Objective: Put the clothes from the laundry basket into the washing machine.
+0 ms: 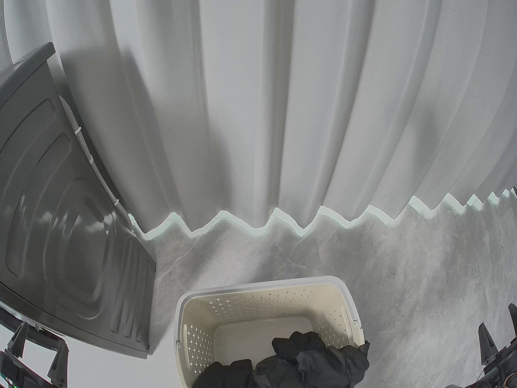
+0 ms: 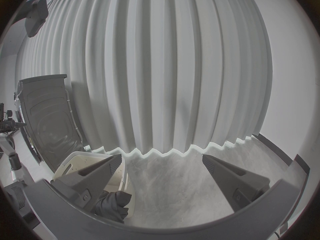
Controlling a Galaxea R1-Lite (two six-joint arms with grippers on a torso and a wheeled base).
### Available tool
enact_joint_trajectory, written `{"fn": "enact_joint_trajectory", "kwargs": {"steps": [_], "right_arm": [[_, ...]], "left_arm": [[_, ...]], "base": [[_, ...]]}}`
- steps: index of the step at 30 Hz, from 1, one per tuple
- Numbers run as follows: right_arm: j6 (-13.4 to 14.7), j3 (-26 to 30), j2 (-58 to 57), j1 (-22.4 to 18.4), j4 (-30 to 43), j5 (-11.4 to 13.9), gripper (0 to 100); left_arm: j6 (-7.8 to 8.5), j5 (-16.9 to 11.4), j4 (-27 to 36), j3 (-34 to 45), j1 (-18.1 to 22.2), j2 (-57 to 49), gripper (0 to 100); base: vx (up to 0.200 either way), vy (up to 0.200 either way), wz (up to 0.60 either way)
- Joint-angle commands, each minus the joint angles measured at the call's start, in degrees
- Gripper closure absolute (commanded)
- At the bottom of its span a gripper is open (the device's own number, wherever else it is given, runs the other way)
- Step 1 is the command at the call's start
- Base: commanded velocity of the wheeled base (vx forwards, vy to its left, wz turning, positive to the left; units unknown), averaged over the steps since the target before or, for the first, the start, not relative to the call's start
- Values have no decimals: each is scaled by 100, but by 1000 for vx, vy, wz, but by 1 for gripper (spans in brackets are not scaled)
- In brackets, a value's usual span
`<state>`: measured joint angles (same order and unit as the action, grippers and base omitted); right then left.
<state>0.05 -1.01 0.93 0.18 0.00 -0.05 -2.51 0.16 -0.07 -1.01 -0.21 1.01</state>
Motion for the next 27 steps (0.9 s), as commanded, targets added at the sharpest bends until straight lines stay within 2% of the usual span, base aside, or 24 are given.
{"fn": "enact_joint_trajectory", "kwargs": {"steps": [1, 27], "right_arm": [[4, 101, -93, -1, 0, -4, 0], [-5, 101, -93, -1, 0, -4, 0]], "left_arm": [[-4, 2, -1, 92, -6, -92, 0], [5, 2, -1, 92, 3, -92, 0]], "base": [[-200, 0, 0], [-200, 0, 0]]}}
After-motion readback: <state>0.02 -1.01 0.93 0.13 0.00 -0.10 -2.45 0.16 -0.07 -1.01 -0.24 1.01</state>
